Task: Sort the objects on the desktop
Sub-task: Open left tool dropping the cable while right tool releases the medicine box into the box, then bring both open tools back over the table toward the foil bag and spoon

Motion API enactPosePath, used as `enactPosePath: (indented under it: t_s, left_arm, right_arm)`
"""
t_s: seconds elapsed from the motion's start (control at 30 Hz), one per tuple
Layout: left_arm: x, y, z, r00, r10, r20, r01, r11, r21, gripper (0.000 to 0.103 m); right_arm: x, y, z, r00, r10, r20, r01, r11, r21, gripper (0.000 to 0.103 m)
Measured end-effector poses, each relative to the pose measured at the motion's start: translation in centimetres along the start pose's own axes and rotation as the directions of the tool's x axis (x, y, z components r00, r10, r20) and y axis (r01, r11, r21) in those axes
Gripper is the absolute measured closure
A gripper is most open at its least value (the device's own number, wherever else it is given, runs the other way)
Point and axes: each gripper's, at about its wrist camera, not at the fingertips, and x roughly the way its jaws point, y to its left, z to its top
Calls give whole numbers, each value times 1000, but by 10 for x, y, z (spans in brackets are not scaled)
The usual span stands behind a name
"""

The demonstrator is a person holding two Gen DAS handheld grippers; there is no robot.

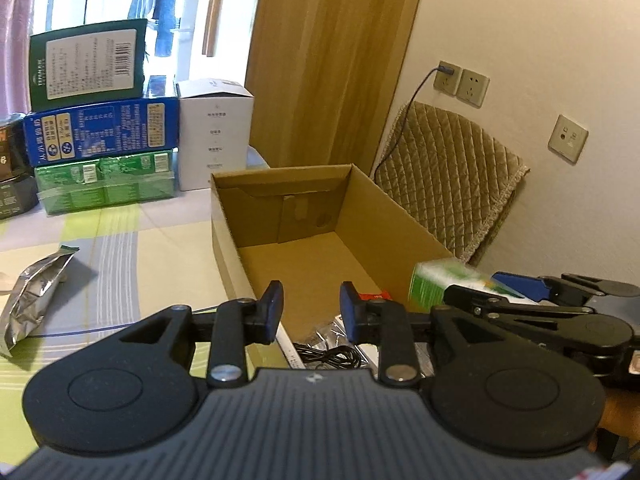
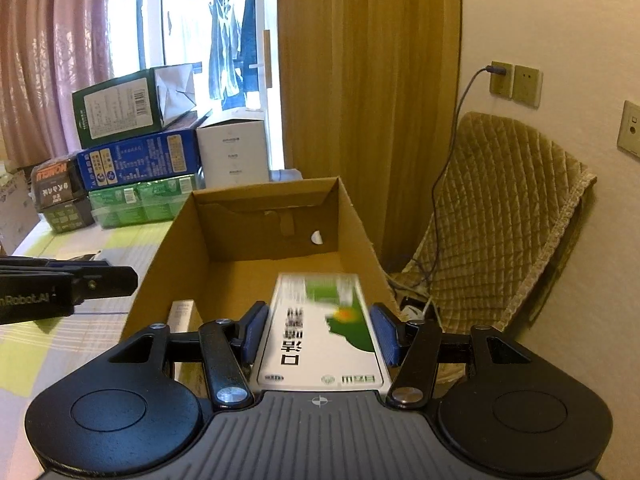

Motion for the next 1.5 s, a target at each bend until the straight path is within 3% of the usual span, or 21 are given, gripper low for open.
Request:
enactPosePath:
  t_s: [0.07,0.47,0.53,0.6,0.7,1.0,1.2,1.5]
  left_arm:
    - [-5,2,0,1000,5,9,-5,1000,-5,77]
    - [-27,16,-14,999,29,17,-29,999,-38,72]
    - [-29,18,-17,999,37,16,-37,999,-36,68]
    - [-33,19,-21,999,45,13,-45,998,-34,65]
    - [-41,20,-26,998,58,13,-58,998,-27,57]
    - [-80,34,-42,994,108,28,-107,994,-8,17]
    - [-112,53,-51,985,168,40,-168,986,16,2]
    - [-155,95,-67,968,251,6,-251,967,49,1]
  right_arm:
    - [0,3,2,1000,11,5,-11,1000,-5,67]
    - [-4,-1,12,999,28,39,-28,1000,4,66]
    - [-7,-2,7,999,30,29,-31,999,9,60]
    - [-11,-3,3,999,39,15,-39,999,21,46]
    - [-18,-2,-2,998,58,1,-58,997,41,38]
    - [-52,23,-11,991,132,-1,-131,989,69,9]
    - [-69,55,-14,982,190,-6,-190,981,28,2]
    - [-79,100,-16,967,253,-27,-254,966,-53,2]
